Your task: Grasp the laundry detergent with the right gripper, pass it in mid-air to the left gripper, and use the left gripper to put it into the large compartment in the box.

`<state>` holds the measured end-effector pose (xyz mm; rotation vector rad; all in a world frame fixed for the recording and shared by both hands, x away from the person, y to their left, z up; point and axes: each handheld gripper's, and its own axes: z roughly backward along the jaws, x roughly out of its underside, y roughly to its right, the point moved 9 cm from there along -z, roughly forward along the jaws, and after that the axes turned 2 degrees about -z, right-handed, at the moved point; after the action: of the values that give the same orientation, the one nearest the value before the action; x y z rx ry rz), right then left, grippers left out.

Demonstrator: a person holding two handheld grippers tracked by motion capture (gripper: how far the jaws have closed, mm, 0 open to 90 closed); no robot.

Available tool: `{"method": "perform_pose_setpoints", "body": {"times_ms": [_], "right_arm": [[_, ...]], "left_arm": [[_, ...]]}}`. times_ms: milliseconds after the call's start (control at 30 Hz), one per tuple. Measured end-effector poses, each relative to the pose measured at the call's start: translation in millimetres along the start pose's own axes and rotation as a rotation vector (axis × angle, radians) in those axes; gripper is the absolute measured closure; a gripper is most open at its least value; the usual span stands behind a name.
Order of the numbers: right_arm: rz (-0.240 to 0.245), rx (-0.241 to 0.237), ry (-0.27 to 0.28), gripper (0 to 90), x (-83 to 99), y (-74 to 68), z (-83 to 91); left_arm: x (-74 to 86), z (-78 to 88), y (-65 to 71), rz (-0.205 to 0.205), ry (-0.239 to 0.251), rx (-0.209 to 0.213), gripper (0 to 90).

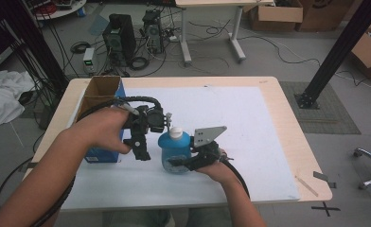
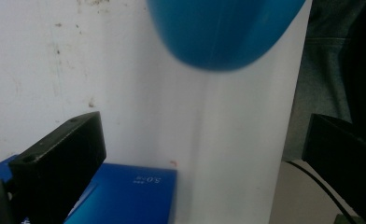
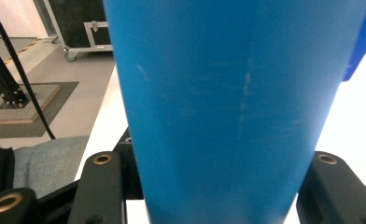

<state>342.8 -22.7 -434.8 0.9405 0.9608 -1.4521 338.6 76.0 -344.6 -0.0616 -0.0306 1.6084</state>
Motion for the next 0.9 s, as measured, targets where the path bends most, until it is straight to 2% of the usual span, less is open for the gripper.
{"method": "perform_pose_setpoints", "body": {"times_ms": [100, 400, 633, 900], "right_arm": [[0.013, -0.015, 0.008, 45.7, -5.8, -0.2, -7.0], [0.034, -0.057, 0.011, 45.7, -16.6, -6.0, -25.1], [0.034, -0.074, 0.001, 45.8, -17.0, -8.8, -35.7], [0.051, -0.083, 0.016, 45.8, -24.1, -10.7, -43.3]], "left_arm": [[-4.3, 1.6, 2.5, -0.002, 0.017, 0.008, 0.1], [-12.1, 4.1, 3.8, -0.008, 0.011, -0.001, 0.1], [-18.5, 5.4, 5.4, -0.02, 0.006, -0.007, 0.1], [-20.9, 1.2, 6.0, -0.026, -0.008, -0.007, 0.1]]}}
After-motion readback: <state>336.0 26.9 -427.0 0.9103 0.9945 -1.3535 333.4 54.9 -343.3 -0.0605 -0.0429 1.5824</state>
